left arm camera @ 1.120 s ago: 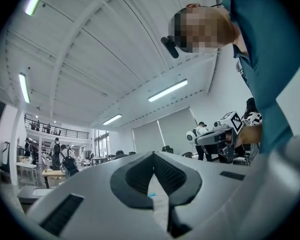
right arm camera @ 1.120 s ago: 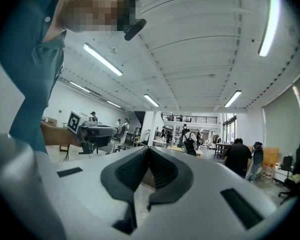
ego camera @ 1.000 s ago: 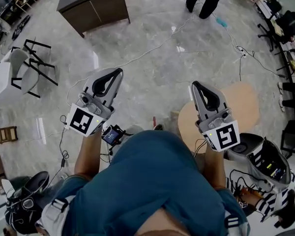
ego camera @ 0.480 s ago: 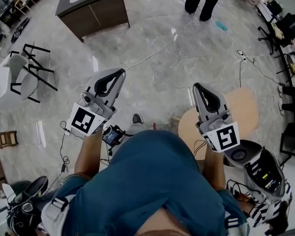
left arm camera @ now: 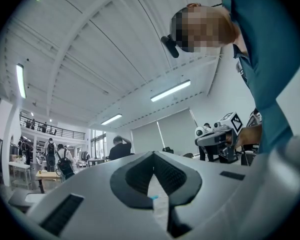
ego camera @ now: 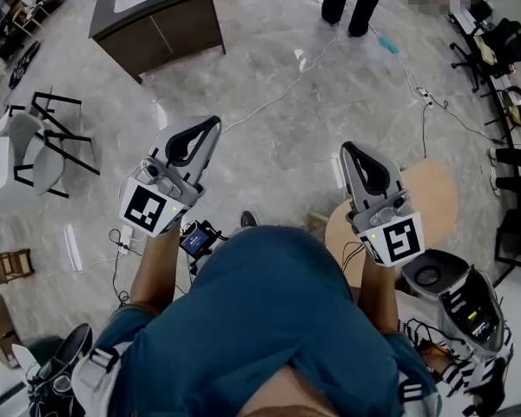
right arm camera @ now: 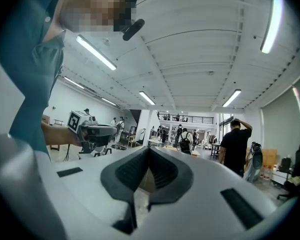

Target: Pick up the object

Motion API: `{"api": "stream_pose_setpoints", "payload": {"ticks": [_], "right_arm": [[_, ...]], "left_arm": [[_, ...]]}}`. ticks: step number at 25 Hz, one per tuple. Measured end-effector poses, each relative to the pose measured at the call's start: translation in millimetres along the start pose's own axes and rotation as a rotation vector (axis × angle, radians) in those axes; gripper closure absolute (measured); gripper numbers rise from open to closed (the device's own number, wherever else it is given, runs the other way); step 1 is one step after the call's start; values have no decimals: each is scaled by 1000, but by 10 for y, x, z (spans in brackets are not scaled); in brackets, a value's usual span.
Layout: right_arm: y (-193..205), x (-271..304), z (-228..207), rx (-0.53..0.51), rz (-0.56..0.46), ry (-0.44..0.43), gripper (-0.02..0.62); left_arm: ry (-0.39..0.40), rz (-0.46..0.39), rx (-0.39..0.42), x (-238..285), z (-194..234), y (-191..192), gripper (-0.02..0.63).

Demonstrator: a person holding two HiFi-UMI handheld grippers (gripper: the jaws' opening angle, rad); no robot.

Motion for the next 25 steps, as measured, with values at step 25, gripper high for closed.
{"api": "stream_pose_setpoints", "payload": {"ticks": [25], "right_arm": [[365,1290,-829,33,-1,-51,581]], "left_arm": [[-37,25,-7,822,1126,457,601]]}}
Point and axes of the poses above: the fingertips, and each gripper's own axes: x forward along the fingers, z to its left, y out of its underside, the point moved 2 cm from there along -x, backward along the fingers
